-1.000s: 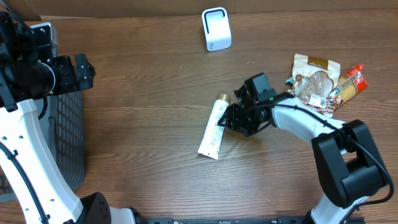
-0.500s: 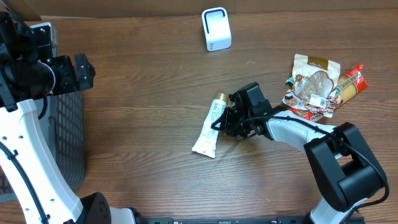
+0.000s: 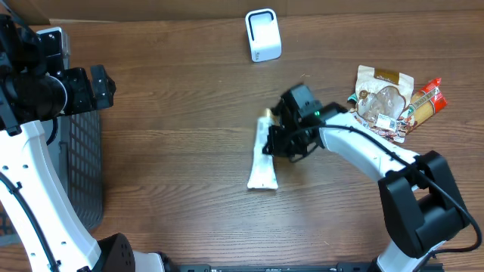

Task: Scan the item barcode
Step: 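Lift the Pantene tube up to the white scanner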

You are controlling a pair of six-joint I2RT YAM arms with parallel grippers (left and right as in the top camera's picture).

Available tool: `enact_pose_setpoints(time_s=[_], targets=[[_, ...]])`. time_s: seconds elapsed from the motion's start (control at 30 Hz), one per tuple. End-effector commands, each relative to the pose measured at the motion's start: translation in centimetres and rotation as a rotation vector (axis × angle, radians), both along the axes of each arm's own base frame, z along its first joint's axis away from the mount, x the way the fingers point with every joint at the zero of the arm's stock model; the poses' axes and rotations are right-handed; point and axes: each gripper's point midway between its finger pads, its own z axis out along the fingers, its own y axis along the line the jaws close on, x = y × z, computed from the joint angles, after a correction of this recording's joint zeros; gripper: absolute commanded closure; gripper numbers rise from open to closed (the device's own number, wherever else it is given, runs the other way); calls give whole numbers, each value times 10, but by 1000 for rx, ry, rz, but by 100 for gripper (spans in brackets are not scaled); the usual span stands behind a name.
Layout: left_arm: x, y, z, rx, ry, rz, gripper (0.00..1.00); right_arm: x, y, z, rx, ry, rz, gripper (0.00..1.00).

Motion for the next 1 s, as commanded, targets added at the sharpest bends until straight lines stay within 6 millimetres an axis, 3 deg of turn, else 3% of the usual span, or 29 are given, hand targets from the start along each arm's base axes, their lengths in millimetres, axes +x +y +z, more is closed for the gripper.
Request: enact_pose_setpoints(time_s=[0.0,0.2,0.37,0.5,0.73,0.97], targets=[[-1,1,2,14,-6,-16,0,34,20,70,46,-250,150,96],[-1,1,2,14,-6,-16,0,41,28,125,77,-339,234,96],[-1,1,2,13,-6,-16,0,16,55,185,398,-348,392,96],[-1,1,2,14,-6,-16,0,10,52,210,557,-343,434,96],[-1,1,2,13,-6,-16,0,16,42,212,570,-352,424,96],[-1,1,2,14,-6,-16,0,48,18,182,251,-404,281,96]])
